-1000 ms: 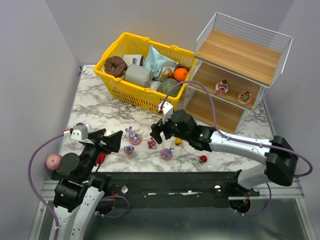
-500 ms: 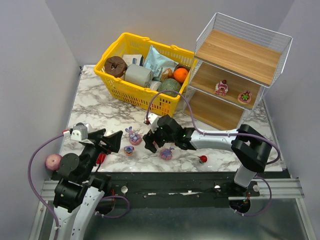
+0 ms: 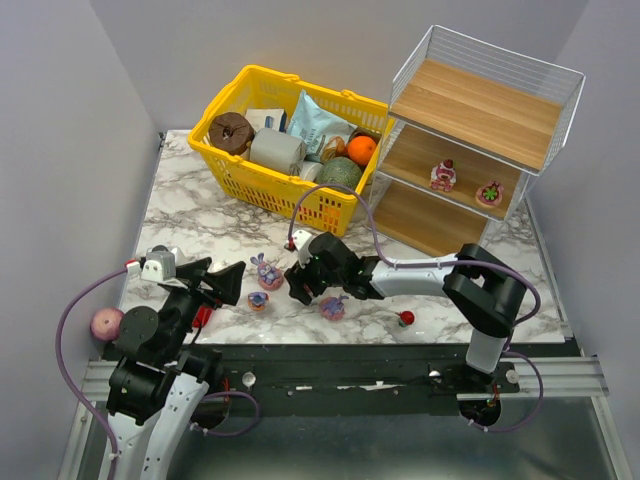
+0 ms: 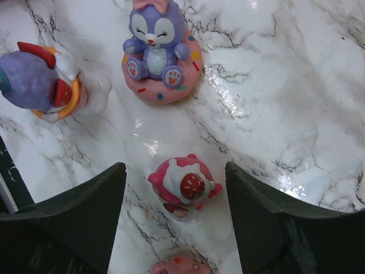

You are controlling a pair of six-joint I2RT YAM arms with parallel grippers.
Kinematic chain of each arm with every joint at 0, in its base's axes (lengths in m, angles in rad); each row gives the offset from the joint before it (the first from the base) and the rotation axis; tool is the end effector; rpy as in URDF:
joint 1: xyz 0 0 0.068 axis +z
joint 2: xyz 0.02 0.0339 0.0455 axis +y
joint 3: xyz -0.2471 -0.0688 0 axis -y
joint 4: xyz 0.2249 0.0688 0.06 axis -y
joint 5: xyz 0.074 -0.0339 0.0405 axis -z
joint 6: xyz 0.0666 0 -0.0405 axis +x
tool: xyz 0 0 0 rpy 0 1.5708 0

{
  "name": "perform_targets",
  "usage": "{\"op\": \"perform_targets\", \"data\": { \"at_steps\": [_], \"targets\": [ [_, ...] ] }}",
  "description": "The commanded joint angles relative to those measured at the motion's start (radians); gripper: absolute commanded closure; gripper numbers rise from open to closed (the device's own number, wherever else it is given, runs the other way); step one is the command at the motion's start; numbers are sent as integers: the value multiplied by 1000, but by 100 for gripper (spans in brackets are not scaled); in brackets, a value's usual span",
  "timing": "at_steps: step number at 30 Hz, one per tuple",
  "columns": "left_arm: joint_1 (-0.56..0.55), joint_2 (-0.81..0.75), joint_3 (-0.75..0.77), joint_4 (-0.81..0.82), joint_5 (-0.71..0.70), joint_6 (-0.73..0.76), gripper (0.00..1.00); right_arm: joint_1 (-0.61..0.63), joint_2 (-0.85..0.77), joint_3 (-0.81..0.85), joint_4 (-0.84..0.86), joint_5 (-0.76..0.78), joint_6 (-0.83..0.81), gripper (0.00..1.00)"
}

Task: Place and organize the plastic toys onto the shelf

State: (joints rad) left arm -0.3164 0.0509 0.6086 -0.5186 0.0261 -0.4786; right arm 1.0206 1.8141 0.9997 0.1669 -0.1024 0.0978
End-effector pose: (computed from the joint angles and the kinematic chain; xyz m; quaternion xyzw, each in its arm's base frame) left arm 0.0686 -0.0243 0.3015 -0.0468 0.6916 -0.2873 0.6610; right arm 0.1978 0.3355 0.1463 -0.4185 0.7905 0.2748 0.3528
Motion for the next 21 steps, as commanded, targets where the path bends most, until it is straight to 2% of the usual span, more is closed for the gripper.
{"op": "perform_targets", "data": {
  "at_steps": [1,8,12,15,20,21],
  "targets": [
    [-3,-16,-4,-1,-14,6,1,-7,16,13,29,7,8,29],
    [-3,-19,-4,-3,-14,6,1,-8,17,20,3,39,11,58],
    [-3,-20,-4,-3,-15,6,1,-8,1,25,-17,84,22,79],
    [-3,-20,-4,-3,-15,6,1,-7,-36,27,-35,139,55,86],
    [-3,-17,-4,-3,-18,6,1,-7,-153,54,-134,254,117,87],
    [-3,-16,-4,-3,-18,5,1,-7,-203,62,-206,280,131,87]
  ]
}}
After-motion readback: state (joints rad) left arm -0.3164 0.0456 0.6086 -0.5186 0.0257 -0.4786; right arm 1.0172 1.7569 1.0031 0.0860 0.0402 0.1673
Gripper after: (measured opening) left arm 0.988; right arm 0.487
